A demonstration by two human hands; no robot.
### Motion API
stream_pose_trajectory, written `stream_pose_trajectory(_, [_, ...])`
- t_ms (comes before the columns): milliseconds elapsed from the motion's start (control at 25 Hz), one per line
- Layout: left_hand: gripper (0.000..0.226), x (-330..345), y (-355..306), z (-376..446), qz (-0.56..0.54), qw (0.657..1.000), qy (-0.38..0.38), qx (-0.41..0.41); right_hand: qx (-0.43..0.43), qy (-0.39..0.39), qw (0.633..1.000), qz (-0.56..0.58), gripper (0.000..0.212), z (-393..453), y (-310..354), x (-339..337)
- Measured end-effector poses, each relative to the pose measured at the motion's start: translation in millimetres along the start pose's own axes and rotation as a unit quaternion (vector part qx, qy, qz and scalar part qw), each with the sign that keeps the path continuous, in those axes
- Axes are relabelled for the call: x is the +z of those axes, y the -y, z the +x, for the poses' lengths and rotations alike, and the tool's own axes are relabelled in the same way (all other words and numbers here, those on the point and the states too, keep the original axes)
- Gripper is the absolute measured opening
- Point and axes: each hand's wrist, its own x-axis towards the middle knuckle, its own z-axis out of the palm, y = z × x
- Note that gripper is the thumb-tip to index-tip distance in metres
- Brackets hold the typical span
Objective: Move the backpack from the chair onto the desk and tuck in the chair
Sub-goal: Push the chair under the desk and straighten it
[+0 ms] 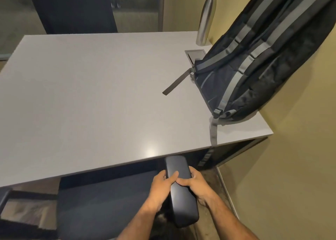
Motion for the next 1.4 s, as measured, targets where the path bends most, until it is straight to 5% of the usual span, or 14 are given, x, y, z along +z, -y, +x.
stream_pose_trajectory(800, [0.017, 6.5, 45.3, 51.1, -0.044, 0.992, -0.077, -0.089, 0.055, 0.019, 0.998, -0.013, 0.056, 37.3, -29.7, 5.7])
stream_pose_trajectory(1160, [0.019, -0.5, 67.7, 75.8, -0.022, 0.996, -0.062, -0.055, 0.071, 0.02, 0.996, -0.042, 0.058, 65.2, -45.2, 5.5])
stream_pose_trajectory(1320, [0.041, -5.6, 61.6, 62.2, 0.177, 0.982, -0.064, -0.014, 0.019, -0.009, 0.975, -0.22, 0.079, 53.6, -37.0, 7.3])
stream_pose_trajectory(1400, [0.06, -19.2, 60.1, 49.6, 0.374, 0.925, -0.062, 0.033, -0.083, -0.08, 0.895, -0.431, 0.103, 40.0, -37.2, 1.7])
